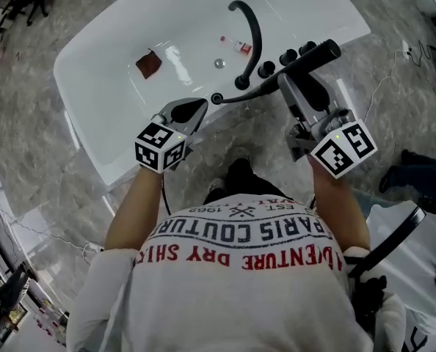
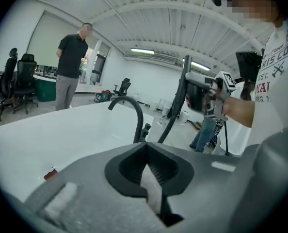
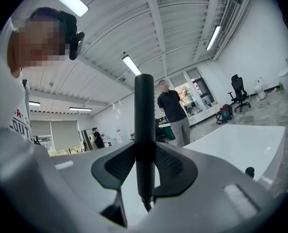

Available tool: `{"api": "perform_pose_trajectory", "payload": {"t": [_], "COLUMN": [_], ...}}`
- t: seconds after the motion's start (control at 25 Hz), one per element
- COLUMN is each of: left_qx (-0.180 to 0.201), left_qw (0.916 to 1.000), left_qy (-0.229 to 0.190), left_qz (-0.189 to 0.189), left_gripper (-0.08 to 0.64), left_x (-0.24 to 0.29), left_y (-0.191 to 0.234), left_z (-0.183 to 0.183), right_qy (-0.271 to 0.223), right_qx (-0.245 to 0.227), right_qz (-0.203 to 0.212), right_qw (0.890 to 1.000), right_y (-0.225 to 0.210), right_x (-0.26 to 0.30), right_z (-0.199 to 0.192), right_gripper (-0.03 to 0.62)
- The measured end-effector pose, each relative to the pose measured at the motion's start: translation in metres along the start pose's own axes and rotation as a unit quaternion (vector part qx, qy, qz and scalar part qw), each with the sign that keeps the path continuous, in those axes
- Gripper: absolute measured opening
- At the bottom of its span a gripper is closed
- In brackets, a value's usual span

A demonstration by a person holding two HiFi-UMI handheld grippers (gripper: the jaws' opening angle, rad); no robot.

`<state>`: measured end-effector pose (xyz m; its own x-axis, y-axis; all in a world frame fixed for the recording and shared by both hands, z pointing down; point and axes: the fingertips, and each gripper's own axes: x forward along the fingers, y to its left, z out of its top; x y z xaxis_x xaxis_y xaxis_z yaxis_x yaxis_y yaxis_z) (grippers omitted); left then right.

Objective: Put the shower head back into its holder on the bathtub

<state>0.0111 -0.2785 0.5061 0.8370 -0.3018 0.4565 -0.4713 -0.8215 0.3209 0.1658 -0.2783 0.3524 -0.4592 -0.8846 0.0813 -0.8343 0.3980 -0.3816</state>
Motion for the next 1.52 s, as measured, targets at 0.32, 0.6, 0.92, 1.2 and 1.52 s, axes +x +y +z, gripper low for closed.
{"api": "perform_pose_trajectory", "payload": {"t": [0.32, 0.6, 0.92, 1.2, 1.52], "left_qx": [0.0, -0.009, -0.018, -0.022, -0.037], "left_qw": [0.9985, 0.9966, 0.9961, 0.9962, 0.9963], "left_qy": [-0.055, -0.082, -0.086, -0.083, -0.073], "left_qz": [-0.001, -0.002, 0.004, 0.014, 0.027], "left_gripper": [0.002, 0.002, 0.002, 0.002, 0.002], "left_x": [-0.046, -0.069, -0.075, -0.078, -0.083], "left_y": [-0.016, -0.022, -0.022, -0.022, -0.013], "left_z": [0.038, 0.054, 0.048, 0.042, 0.027], "right_qy": [0.016, 0.062, 0.12, 0.158, 0.226], "right_qx": [-0.025, -0.046, -0.042, -0.044, -0.071], "right_qz": [0.016, 0.031, 0.036, 0.038, 0.044], "right_qw": [0.999, 0.997, 0.991, 0.986, 0.971], "right_y": [0.015, 0.02, 0.01, -0.002, -0.012], "right_x": [0.036, 0.063, 0.079, 0.093, 0.106], "right_z": [-0.023, -0.069, -0.129, -0.177, -0.229], "right_gripper": [0.126, 0.126, 0.126, 0.126, 0.127]}}
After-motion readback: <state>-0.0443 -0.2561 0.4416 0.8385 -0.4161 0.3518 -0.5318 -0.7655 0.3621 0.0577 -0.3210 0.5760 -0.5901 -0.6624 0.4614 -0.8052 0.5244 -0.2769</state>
